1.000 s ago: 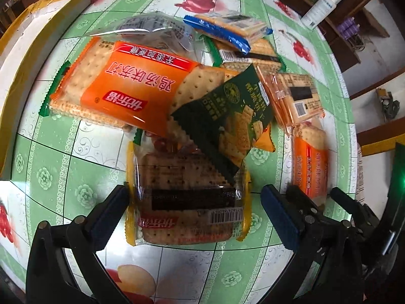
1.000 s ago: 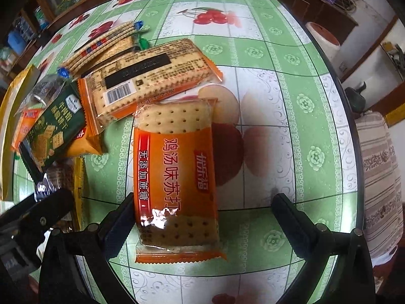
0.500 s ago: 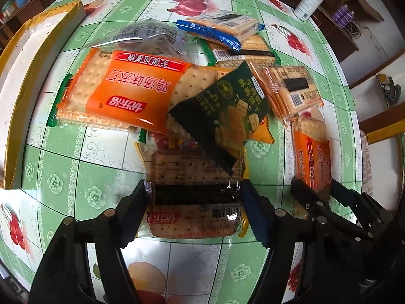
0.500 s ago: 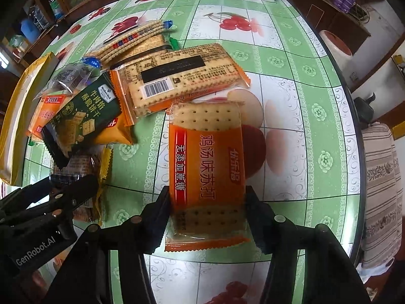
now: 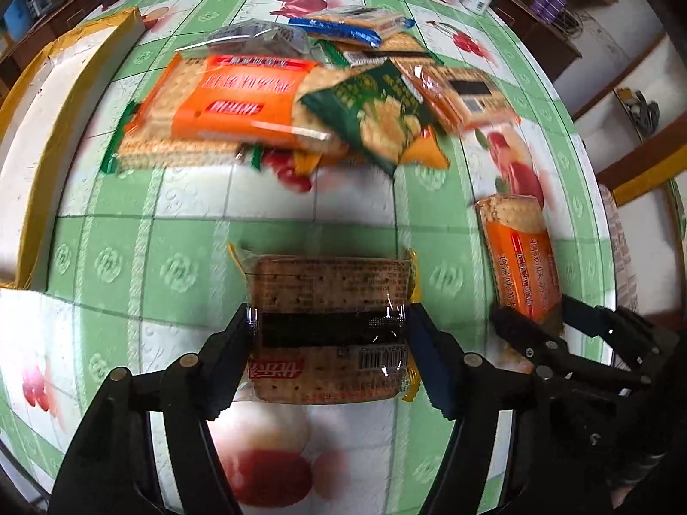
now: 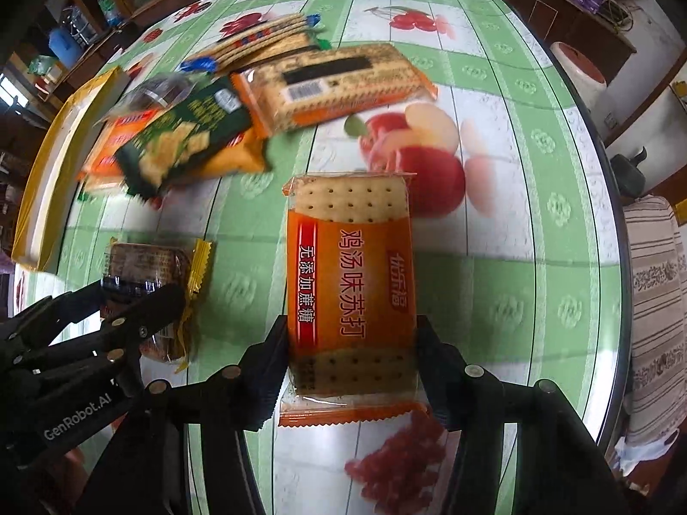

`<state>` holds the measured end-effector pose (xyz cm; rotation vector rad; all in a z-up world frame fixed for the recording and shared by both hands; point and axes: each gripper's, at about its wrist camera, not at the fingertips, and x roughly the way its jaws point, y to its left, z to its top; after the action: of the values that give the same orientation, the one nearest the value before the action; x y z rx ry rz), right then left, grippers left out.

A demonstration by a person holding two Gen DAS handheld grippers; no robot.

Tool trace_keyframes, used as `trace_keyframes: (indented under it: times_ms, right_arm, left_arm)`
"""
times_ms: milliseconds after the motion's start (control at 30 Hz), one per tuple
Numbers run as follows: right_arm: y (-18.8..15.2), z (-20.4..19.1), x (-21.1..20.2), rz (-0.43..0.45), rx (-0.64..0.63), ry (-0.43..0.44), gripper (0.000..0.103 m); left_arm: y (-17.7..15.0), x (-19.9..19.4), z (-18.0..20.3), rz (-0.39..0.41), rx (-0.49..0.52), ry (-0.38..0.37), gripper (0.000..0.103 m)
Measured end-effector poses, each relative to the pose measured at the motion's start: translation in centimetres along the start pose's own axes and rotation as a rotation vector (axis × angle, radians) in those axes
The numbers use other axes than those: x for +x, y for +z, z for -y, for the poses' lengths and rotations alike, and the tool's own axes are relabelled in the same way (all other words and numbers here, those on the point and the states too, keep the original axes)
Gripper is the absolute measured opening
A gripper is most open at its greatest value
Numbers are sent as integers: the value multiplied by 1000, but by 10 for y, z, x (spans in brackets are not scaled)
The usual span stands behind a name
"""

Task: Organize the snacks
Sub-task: 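Carry both packs to the white tray and open both tools to release them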

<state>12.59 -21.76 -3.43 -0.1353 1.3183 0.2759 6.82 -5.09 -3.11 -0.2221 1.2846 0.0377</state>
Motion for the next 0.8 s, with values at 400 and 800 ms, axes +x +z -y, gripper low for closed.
trace_keyframes:
  times_ms: [400,800]
  right_arm:
    - [-37,-34,-27,4,-18,92,57]
    - [4,-149,-62,65,-164,197,57]
  left_arm:
    - [-32,-25,-46,-10,41,-17,69]
    - [15,-96,-144,123,-59,-1,69]
